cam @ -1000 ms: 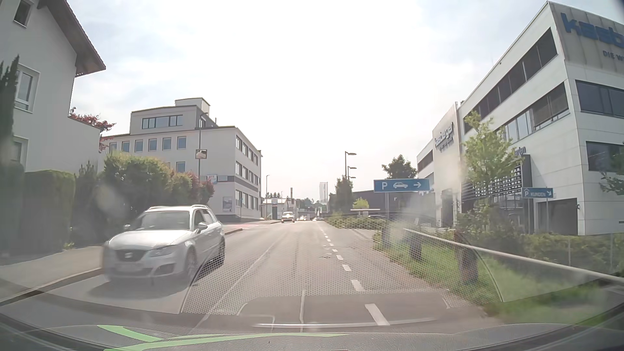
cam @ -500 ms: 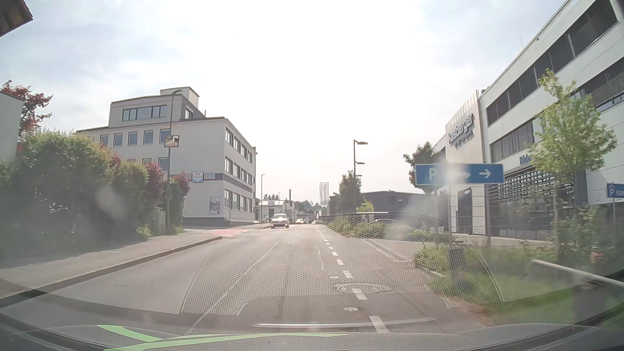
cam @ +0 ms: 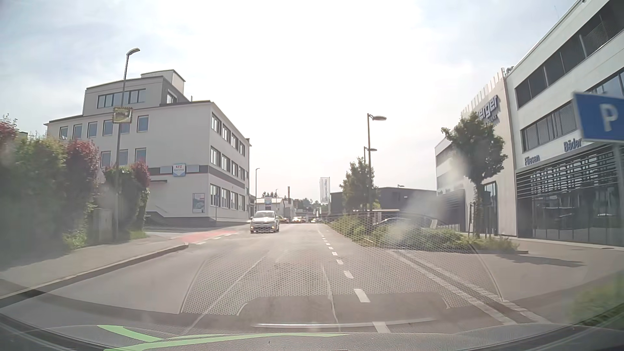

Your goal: Follow the waypoints while adhering to traffic rules and regulations

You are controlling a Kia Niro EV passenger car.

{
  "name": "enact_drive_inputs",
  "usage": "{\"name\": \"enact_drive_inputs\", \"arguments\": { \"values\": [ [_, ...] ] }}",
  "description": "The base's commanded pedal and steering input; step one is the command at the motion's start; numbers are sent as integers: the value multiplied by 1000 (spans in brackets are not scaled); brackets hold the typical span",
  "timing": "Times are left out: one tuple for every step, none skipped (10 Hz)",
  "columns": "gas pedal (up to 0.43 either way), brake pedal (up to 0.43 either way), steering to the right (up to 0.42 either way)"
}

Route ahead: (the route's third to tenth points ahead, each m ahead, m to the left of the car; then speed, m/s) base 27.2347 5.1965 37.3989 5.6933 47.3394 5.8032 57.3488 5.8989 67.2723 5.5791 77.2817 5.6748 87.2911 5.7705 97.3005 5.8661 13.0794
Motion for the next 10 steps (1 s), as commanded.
{"name": "enact_drive_inputs", "arguments": {
  "values": [
    [79,0,-1],
    [79,0,-1],
    [79,0,-1],
    [79,0,-1],
    [79,0,-1],
    [79,0,-1],
    [79,0,-1],
    [79,0,-2],
    [79,0,-2],
    [79,0,-2]
  ]
}}
